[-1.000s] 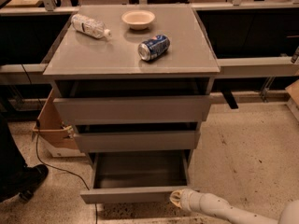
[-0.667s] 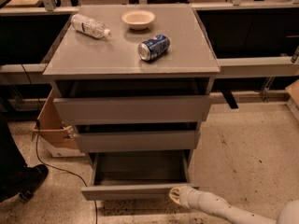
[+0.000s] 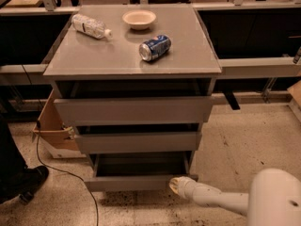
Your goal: Close bottom drawer
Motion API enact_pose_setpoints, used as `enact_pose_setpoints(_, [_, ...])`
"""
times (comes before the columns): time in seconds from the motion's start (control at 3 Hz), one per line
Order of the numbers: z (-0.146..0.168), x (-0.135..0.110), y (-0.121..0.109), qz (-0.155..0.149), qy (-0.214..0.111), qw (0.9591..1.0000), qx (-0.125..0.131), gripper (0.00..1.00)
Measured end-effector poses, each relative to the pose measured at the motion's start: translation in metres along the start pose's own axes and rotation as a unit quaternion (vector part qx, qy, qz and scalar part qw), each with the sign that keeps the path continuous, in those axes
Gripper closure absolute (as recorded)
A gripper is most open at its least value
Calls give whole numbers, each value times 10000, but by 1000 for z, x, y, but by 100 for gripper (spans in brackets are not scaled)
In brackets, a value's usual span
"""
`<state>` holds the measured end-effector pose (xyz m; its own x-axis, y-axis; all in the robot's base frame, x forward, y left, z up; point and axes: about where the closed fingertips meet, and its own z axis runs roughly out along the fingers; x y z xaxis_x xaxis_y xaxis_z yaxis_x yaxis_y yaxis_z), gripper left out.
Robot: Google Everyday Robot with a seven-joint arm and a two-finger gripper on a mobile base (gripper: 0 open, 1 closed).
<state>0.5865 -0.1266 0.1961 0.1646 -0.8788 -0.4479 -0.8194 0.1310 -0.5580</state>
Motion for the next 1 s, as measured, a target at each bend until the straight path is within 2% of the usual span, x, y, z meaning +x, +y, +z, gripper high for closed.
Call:
enact_pose_setpoints(0.33, [15,7,-11,-348,414,9985,47,100])
enact_pose_setpoints(0.67, [15,7,-9,-354,424,9985,50,100])
enact_pose_setpoints(1.0, [17,12,-18,-318,511,9979,227,100])
